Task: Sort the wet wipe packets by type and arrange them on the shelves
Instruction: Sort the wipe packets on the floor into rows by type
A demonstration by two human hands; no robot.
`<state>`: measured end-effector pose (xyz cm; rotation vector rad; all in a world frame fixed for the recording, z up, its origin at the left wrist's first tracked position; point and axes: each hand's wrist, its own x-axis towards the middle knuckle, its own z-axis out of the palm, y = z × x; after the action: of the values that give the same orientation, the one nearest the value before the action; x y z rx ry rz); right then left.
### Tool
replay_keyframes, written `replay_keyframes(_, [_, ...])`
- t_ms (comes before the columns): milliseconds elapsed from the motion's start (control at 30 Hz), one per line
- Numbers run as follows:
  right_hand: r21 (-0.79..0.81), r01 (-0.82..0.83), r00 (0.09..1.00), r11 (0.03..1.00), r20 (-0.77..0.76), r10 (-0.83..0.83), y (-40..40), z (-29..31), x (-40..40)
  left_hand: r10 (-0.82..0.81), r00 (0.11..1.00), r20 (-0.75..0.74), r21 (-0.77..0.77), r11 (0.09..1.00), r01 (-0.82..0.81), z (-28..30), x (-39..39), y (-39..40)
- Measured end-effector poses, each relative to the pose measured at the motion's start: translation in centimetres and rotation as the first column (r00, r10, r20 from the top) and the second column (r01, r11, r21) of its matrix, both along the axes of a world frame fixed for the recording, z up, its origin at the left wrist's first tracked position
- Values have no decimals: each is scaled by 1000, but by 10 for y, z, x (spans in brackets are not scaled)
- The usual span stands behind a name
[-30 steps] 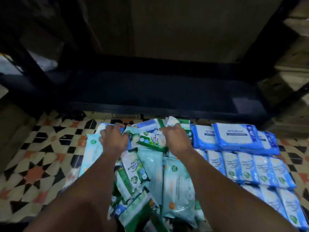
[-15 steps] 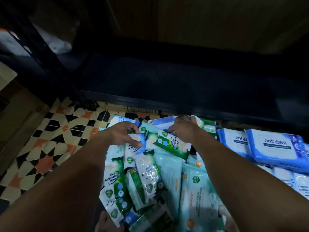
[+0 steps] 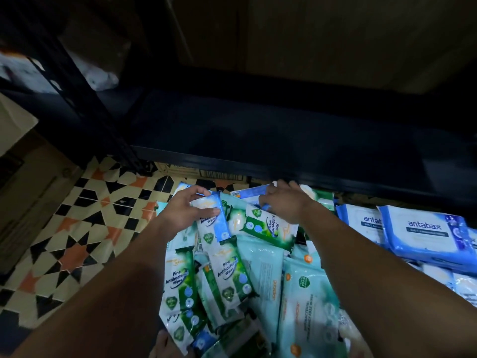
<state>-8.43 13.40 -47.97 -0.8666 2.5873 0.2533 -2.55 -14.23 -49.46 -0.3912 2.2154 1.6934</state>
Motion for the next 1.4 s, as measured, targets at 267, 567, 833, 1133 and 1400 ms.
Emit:
replay_keyframes(267, [-379,58,977,923,-170,-131,7,30,19,208,972,-109,153,970,-190,27,8,29])
replay_keyframes(567, [-728,483,840,486,228,-493,49,84,58,357,901,-247,215,927,-309,66,22,86])
replay_keyframes(833, [-750,661,634,24,541,-552,148,92,141,207,964,-166,222,961,-168,68,58,170])
replay_keyframes(1133, [-683,701,403,-203,615,-677,228,76,238,-52,998,-36,249,967,60,45,120,256])
replay_keyframes(1400, [-593,742,271,-314,693,-668,266,48,279,-246,961,126,142,963,228,16,161,314])
